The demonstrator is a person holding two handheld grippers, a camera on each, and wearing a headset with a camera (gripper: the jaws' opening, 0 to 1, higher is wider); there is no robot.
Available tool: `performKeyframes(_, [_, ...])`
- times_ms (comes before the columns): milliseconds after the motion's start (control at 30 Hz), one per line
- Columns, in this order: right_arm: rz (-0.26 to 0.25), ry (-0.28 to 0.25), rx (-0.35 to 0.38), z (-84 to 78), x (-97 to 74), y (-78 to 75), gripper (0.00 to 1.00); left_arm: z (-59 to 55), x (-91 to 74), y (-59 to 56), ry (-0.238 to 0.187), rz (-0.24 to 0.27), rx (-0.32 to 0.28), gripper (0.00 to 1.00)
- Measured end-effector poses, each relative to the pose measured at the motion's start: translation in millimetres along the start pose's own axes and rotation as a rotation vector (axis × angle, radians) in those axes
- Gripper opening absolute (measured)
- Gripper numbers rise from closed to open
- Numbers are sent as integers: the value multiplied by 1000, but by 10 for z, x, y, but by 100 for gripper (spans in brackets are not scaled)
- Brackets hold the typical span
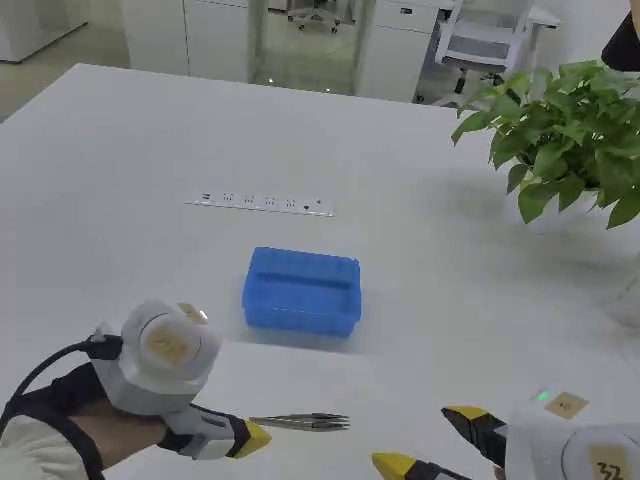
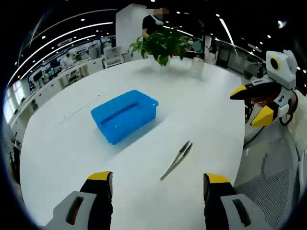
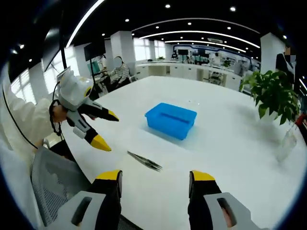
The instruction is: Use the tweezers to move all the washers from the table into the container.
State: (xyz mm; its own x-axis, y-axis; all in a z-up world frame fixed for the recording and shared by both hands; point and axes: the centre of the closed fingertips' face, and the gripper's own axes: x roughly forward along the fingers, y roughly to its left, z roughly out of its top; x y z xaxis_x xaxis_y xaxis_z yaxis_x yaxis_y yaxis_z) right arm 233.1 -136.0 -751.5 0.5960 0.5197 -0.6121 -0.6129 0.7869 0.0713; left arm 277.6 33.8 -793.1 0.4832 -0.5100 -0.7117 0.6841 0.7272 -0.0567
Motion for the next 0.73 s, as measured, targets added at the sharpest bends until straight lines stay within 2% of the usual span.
performKeyframes(100, [-24,-38,-3,63,-60,-61,56,25,-178,24,-42,55,-42,94])
performKeyframes(167, [-34,-59,3,101,-97,-91,60,23,-295,21,-63,82,-63,97])
performKeyframes(233, [-56,-75,8,125,-131,-141,64,15,-390,-6,-82,94,-98,99])
performKeyframes(433, [-120,-126,39,172,-221,-258,79,-13,-613,-37,-136,168,-156,99])
performKeyframes(533, [-138,-135,53,155,-238,-286,87,-54,-669,-92,-141,179,-164,99])
performKeyframes(733, [-161,-148,57,133,-268,-291,95,-131,-751,-142,-144,201,-163,99])
